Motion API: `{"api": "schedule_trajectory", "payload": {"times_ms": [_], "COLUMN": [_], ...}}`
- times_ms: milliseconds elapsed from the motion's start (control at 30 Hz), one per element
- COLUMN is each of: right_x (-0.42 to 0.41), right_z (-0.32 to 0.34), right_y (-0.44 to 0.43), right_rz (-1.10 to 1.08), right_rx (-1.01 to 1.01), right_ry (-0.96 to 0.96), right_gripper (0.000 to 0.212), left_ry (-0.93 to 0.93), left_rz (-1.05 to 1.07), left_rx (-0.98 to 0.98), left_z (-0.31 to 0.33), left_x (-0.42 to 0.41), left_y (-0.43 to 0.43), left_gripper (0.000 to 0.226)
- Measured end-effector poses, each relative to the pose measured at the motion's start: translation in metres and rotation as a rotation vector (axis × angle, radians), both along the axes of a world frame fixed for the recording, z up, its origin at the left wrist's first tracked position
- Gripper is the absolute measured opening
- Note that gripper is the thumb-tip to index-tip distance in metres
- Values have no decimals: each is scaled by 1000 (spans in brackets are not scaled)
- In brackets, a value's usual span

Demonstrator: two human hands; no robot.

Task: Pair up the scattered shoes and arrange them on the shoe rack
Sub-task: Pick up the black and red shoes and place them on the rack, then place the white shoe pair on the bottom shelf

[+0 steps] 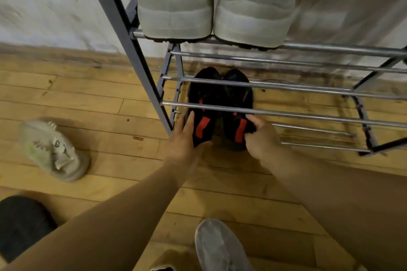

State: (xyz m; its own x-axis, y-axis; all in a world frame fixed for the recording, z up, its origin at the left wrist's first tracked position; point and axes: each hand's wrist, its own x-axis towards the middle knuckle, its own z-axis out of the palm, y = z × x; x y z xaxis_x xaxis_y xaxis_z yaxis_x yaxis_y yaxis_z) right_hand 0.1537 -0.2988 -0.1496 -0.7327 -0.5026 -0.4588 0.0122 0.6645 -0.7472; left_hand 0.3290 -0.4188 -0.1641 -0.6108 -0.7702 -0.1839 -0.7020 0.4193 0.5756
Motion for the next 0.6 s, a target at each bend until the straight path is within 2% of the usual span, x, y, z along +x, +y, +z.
{"api": "schedule_trajectory", "payload": {"times_ms": [67,300,467,600], "right_x": [-1,8,20,50], "right_z": [-4,-11,12,39], "right_y": [1,-16,-14,35], "right_rz": [13,97,174,289], "right_rx": [13,-49,13,70], "right_ry": [12,14,21,130], "right_gripper": [66,63,57,42], "left_ry": [-60,-30,-94,11], "left_rz": [12,118,120,70], "left_rx": [-39,-64,25,38], "left_z": [-5,-12,-1,17], "left_x": [6,0,1,40], "left_y": [-1,-3,-6,26], "left_gripper": [94,93,96,78]}}
